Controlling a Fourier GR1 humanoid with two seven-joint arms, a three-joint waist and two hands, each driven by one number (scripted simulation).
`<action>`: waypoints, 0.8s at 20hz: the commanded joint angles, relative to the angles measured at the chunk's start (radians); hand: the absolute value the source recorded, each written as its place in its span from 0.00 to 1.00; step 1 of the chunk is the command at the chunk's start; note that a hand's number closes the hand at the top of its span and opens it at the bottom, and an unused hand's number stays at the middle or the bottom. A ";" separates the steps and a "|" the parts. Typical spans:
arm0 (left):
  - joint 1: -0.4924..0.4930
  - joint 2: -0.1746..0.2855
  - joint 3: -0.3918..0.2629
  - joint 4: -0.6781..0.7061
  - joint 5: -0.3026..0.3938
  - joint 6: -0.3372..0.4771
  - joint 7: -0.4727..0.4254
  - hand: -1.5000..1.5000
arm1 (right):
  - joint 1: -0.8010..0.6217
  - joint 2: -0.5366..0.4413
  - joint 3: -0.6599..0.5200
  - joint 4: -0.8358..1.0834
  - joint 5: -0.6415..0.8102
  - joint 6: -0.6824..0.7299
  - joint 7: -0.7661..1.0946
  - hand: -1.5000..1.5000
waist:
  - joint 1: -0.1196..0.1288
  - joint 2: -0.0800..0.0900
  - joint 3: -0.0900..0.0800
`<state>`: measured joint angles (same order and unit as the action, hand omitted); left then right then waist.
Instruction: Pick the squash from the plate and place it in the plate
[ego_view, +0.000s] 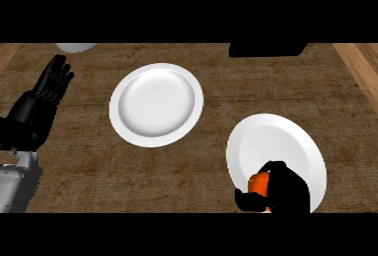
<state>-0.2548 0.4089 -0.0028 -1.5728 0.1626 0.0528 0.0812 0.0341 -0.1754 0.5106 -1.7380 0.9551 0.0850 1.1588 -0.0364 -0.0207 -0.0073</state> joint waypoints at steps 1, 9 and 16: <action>0.024 0.012 0.026 -0.014 0.017 0.001 0.020 0.50 | 0.175 0.017 0.016 -0.067 0.174 -0.089 0.245 1.00 | -0.035 -0.006 0.003; 0.014 -0.015 -0.006 -0.025 -0.015 0.016 0.019 0.50 | 0.364 0.093 0.197 -0.324 0.637 -0.047 0.282 1.00 | -0.008 0.006 0.004; -0.012 -0.011 -0.008 -0.028 -0.002 -0.020 0.035 0.50 | 0.249 0.173 0.483 -0.408 0.871 -0.020 0.293 1.00 | 0.026 0.017 0.005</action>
<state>-0.2480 0.4056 0.0004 -1.6083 0.1662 0.0408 0.1087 0.3518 -0.0736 0.8000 -2.0984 1.7280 0.0381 1.2173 -0.0243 -0.0109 -0.0033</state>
